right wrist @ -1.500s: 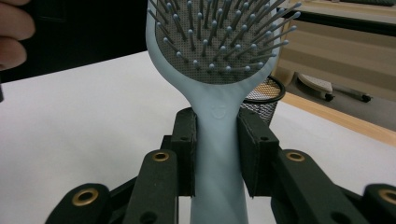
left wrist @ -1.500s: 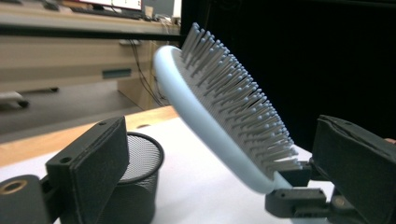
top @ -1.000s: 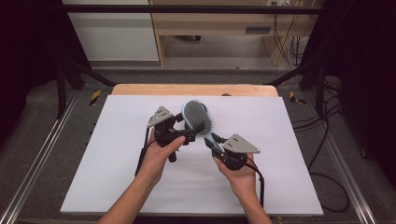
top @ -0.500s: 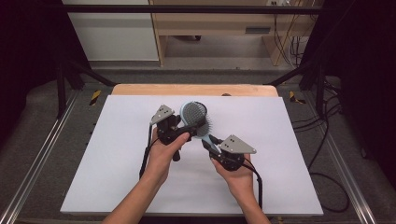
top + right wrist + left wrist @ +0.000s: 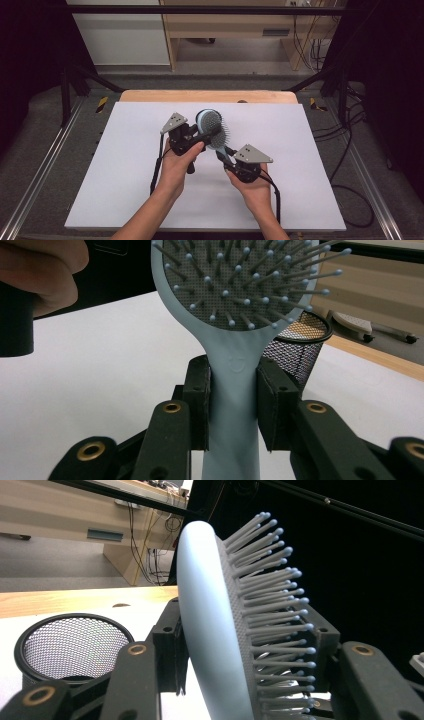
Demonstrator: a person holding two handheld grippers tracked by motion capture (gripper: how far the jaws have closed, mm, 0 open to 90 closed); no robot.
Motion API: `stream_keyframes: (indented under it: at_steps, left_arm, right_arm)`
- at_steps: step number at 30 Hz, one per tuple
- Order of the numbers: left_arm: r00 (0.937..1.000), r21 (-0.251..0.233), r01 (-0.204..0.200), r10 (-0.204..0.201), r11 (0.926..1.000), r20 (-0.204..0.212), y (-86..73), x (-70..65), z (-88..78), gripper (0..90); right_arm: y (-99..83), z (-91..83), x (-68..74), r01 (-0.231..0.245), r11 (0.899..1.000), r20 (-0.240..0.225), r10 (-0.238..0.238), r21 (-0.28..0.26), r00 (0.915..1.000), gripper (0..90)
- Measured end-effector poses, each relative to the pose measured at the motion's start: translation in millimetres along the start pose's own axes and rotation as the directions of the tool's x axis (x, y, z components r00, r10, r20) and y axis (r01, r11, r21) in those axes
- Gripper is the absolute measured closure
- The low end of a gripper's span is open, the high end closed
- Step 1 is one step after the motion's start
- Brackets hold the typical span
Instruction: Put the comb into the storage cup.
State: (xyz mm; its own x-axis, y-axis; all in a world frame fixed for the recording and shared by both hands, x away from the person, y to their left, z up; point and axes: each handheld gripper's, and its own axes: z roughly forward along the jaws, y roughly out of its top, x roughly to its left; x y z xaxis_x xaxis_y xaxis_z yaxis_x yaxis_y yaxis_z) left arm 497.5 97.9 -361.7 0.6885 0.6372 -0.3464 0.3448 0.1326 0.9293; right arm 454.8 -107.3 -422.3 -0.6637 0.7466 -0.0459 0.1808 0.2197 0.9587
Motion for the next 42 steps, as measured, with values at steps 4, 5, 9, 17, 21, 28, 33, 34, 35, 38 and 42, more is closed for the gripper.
stream_keyframes:
  at_steps: [4,5,9,17,21,28,33,34,35,38,42]
  left_arm:
    - [1.0,0.0,0.001,-0.001,1.0,0.007,-0.8,-0.8,0.8,50.7]
    - [1.0,0.001,0.001,-0.001,1.0,0.006,-0.9,-1.1,1.0,50.9]
    - [1.0,0.008,0.001,-0.001,1.0,0.001,-1.3,-1.1,1.4,51.1]
    - [0.9998,0.007,0.017,-0.017,0.9998,0.012,-2.1,-0.6,3.0,51.9]
    - [0.9998,0.011,0.017,-0.018,0.9998,0.013,-2.7,0.0,4.0,52.2]
    - [0.9998,0.003,0.013,-0.013,0.9999,0.012,0.1,2.7,4.3,52.7]
    - [1.0,-0.011,0.002,-0.002,0.9999,-0.006,7.5,6.9,2.5,52.5]
    - [0.9999,-0.015,-0.006,0.006,0.9999,-0.012,9.3,7.6,2.2,52.5]
    - [0.9998,-0.019,-0.011,0.011,0.9998,-0.018,11.2,8.1,1.9,52.5]
    - [0.9993,-0.026,-0.025,0.024,0.9994,-0.027,15.4,10.5,1.1,52.5]
    - [0.9992,-0.035,-0.025,0.024,0.9991,-0.032,19.7,12.4,0.1,52.4]
  right_arm:
    - [-0.9,1.1,-1.1,-0.002,1.0,-0.002,0.002,0.011,1.0,69.6]
    - [-1.1,1.3,-1.3,-0.003,1.0,-0.005,0.003,0.012,1.0,69.6]
    - [-1.7,2.0,-2.0,-0.01,1.0,-0.013,0.011,0.021,0.9999,69.5]
    - [-2.9,3.2,-3.7,-0.029,0.999,-0.03,0.03,0.031,0.9991,69.3]
    - [-3.8,4.0,-4.9,-0.036,0.999,-0.037,0.037,0.034,0.9986,69.3]
    - [-5.5,6.2,-7.1,-0.058,0.997,-0.059,0.061,0.046,0.9964,57.5]
    - [-6.0,4.9,-9.2,-0.065,0.996,-0.052,0.068,0.055,0.9964,41.9]
    - [-6.1,4.2,-10.1,-0.068,0.996,-0.05,0.071,0.059,0.9962,39.7]
    - [-6.3,3.6,-11.2,-0.074,0.995,-0.047,0.077,0.061,0.9959,37.5]
    - [-8.5,4.2,-14.2,-0.082,0.993,-0.041,0.086,0.091,0.9954,32.3]
    - [-11.0,5.8,-14.7,-0.092,0.989,-0.037,0.096,0.113,0.9947,21.6]
